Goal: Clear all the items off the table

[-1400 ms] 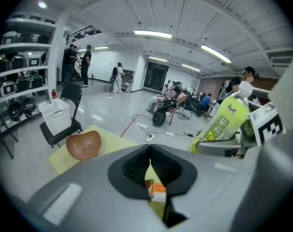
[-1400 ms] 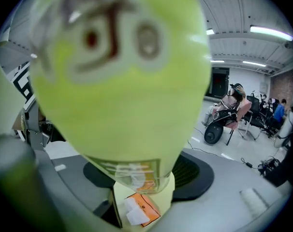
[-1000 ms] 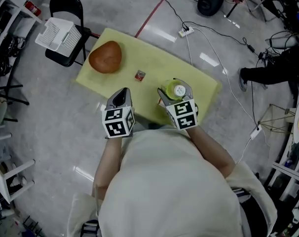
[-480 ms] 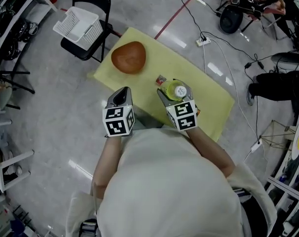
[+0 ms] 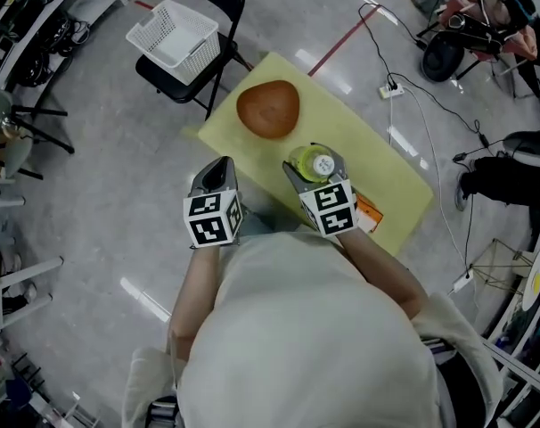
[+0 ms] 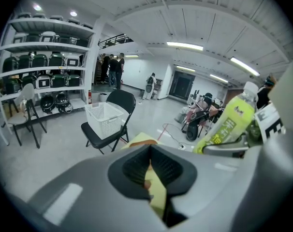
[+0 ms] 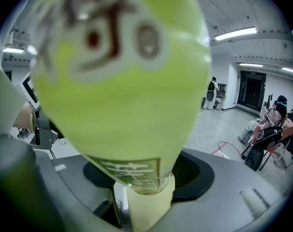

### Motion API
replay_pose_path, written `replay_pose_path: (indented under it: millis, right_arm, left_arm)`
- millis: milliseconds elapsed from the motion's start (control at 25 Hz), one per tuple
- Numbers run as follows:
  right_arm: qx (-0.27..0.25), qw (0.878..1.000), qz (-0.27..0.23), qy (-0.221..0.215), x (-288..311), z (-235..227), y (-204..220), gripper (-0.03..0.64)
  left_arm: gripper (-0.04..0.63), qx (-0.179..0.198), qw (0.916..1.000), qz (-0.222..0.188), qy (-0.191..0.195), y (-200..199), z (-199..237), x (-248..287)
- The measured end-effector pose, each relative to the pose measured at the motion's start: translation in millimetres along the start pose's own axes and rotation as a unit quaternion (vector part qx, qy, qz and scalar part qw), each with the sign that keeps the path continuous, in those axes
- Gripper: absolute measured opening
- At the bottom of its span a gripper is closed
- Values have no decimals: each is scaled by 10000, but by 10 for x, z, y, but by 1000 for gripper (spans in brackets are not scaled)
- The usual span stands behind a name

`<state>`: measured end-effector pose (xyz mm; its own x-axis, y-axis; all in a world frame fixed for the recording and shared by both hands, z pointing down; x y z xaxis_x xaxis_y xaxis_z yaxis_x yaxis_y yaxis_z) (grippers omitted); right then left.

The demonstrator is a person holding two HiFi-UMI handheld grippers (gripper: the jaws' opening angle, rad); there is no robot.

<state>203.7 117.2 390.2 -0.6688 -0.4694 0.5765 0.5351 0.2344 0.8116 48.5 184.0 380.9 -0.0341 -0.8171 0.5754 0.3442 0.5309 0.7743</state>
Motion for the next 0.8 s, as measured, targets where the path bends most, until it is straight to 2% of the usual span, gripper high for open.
replay_pose_path:
  millis: [800]
  right_arm:
    - [-309, 9979, -125, -562, 1019, 1114, -844, 299]
  left_arm:
    - [9, -532, 9968, -197, -562, -166, 1616, -371]
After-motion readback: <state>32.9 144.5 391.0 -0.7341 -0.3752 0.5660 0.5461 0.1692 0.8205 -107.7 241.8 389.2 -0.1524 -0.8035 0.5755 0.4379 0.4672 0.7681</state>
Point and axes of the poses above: the fingertips, and each gripper's own axes: x forward along the fingers, z to its left, y out of its underside, the point moved 2 cm from there along -x, backward along the fingers, and after that the axes turned 5 degrees about -x, right-handed, at the moved point
